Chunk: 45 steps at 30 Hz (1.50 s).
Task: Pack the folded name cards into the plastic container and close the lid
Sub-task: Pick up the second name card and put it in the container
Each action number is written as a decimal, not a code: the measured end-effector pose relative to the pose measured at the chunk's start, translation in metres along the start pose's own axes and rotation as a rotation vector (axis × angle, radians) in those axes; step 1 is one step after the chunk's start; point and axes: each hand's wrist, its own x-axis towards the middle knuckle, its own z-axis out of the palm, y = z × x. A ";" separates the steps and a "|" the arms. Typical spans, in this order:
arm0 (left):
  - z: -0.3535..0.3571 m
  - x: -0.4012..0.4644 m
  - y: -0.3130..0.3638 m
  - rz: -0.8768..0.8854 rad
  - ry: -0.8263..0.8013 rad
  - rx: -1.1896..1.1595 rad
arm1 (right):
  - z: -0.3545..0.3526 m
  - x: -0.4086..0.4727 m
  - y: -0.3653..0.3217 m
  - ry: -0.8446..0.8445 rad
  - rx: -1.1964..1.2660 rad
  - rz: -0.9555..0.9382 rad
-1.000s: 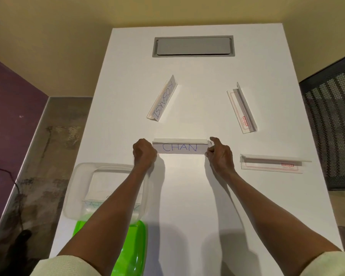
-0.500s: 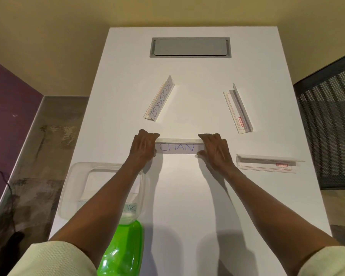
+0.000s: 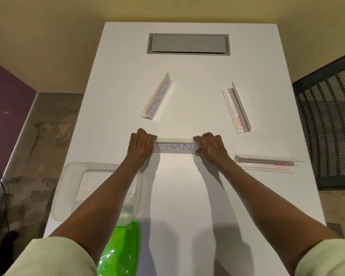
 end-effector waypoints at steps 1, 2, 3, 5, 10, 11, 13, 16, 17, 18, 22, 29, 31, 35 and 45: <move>-0.001 -0.002 0.001 0.061 0.017 0.017 | 0.000 0.000 0.000 0.013 -0.002 -0.004; 0.002 -0.003 -0.004 0.120 0.091 0.048 | -0.001 0.001 -0.001 0.031 -0.003 -0.005; 0.002 -0.003 -0.006 0.132 0.108 0.055 | -0.002 0.001 -0.002 0.047 -0.009 -0.003; -0.006 -0.003 -0.003 0.076 0.073 0.040 | -0.004 0.001 -0.005 0.061 -0.015 0.002; -0.006 -0.002 -0.005 0.158 0.072 0.102 | -0.002 0.004 -0.003 0.016 -0.011 0.033; -0.007 -0.003 -0.006 0.156 0.066 0.079 | -0.002 0.004 -0.003 0.014 -0.009 0.030; -0.007 -0.003 -0.006 0.129 0.031 0.049 | -0.003 0.004 -0.002 0.011 -0.011 0.025; -0.010 -0.003 -0.008 0.042 0.080 -0.009 | -0.009 0.006 -0.005 -0.006 -0.023 0.030; -0.011 -0.005 -0.009 0.056 0.078 -0.012 | -0.012 0.006 -0.007 -0.014 -0.024 0.034; -0.010 -0.006 -0.010 0.078 0.064 -0.002 | -0.015 0.006 -0.009 -0.017 -0.031 0.033; -0.025 -0.012 -0.010 0.069 0.102 -0.009 | -0.030 0.005 -0.018 0.008 -0.075 0.027; -0.049 -0.030 -0.008 -0.096 0.141 -0.154 | -0.058 -0.007 -0.040 0.058 -0.124 -0.006; -0.059 -0.039 -0.010 -0.098 0.128 -0.140 | -0.065 -0.014 -0.048 0.068 -0.150 -0.039; -0.069 -0.067 -0.021 0.083 0.175 -0.068 | -0.078 -0.025 -0.070 0.081 -0.120 -0.078; -0.088 -0.120 -0.062 -0.020 0.160 -0.073 | -0.082 -0.047 -0.141 0.007 -0.195 -0.110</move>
